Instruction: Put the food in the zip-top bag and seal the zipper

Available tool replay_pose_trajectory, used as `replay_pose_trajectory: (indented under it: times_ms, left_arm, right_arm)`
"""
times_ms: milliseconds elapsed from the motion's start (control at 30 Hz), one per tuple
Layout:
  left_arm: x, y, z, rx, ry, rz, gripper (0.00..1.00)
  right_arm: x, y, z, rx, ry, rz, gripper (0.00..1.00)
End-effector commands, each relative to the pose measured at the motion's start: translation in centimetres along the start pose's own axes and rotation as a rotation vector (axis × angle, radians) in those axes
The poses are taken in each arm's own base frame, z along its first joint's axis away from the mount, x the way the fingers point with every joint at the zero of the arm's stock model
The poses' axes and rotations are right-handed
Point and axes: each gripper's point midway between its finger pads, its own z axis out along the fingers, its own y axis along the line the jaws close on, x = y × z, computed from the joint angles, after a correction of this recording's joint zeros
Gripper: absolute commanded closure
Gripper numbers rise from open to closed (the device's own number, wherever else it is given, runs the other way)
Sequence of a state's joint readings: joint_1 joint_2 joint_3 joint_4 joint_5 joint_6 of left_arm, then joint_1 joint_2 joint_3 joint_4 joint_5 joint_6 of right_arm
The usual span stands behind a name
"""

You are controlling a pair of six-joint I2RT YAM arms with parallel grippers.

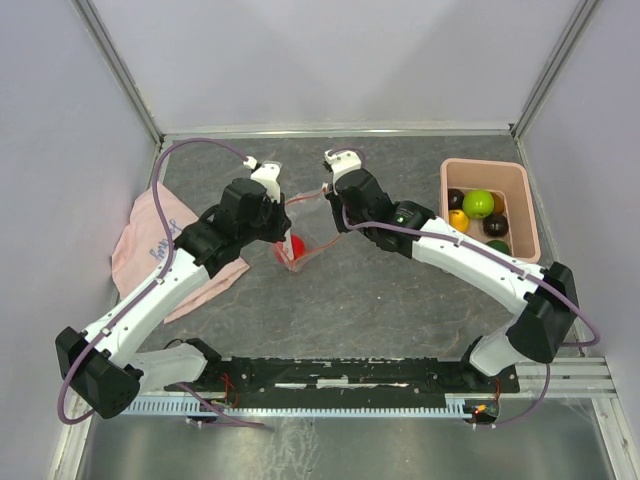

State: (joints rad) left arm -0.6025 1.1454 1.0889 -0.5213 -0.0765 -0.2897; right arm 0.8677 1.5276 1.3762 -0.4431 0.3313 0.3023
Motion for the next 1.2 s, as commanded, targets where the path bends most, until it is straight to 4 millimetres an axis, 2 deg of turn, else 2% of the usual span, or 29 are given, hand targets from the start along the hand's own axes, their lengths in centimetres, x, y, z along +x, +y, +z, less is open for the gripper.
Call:
replay_pose_trajectory:
  times_ms: [0, 267, 433, 500, 600, 700, 800, 900, 1000, 1100, 1167]
  left_arm:
    - [-1.8, -0.1, -0.6, 0.005, -0.07, 0.024, 0.97]
    - [-2.3, 1.3, -1.1, -0.075, -0.072, 0.047, 0.72]
    - [-3.0, 1.2, -1.6, -0.077, -0.086, 0.052, 0.69]
    - [-3.0, 1.4, -1.6, -0.088, -0.081, 0.056, 0.74]
    - [-2.9, 1.9, -1.6, -0.113, -0.076, 0.058, 0.9]
    - [-2.8, 2.1, -1.7, -0.124, -0.079, 0.058, 0.97]
    - [-2.4, 2.0, -1.4, -0.114, -0.069, 0.056, 0.97]
    - [-2.0, 1.6, -1.0, -0.092, -0.056, 0.055, 0.97]
    - [-1.8, 1.3, -0.9, -0.075, -0.052, 0.05, 0.97]
    - [-1.7, 1.3, -1.0, -0.072, -0.051, 0.05, 0.97]
    - [-1.7, 1.2, -1.0, -0.066, -0.05, 0.05, 0.97]
  right_arm:
    - [-3.0, -0.4, -1.0, 0.025, -0.075, 0.028, 0.98]
    - [-4.6, -0.1, -2.2, 0.021, -0.114, 0.019, 0.98]
    - [-5.0, 0.3, -2.4, 0.022, -0.124, 0.013, 0.98]
    - [-5.1, 0.3, -2.5, 0.025, -0.127, 0.014, 0.98]
    - [-5.0, 0.1, -2.4, 0.041, -0.124, 0.005, 0.98]
    - [-4.5, -0.6, -2.3, 0.073, -0.111, -0.006, 0.98]
    - [-4.4, -0.2, -2.7, 0.044, -0.115, -0.007, 0.88]
    - [-4.7, 0.9, -3.4, -0.032, -0.121, -0.006, 0.72]
    - [-5.0, 2.1, -4.5, -0.115, -0.126, 0.001, 0.61]
    - [-5.3, 2.0, -5.6, -0.134, -0.123, -0.002, 0.51]
    - [-5.2, 1.2, -6.1, -0.101, -0.104, -0.024, 0.46]
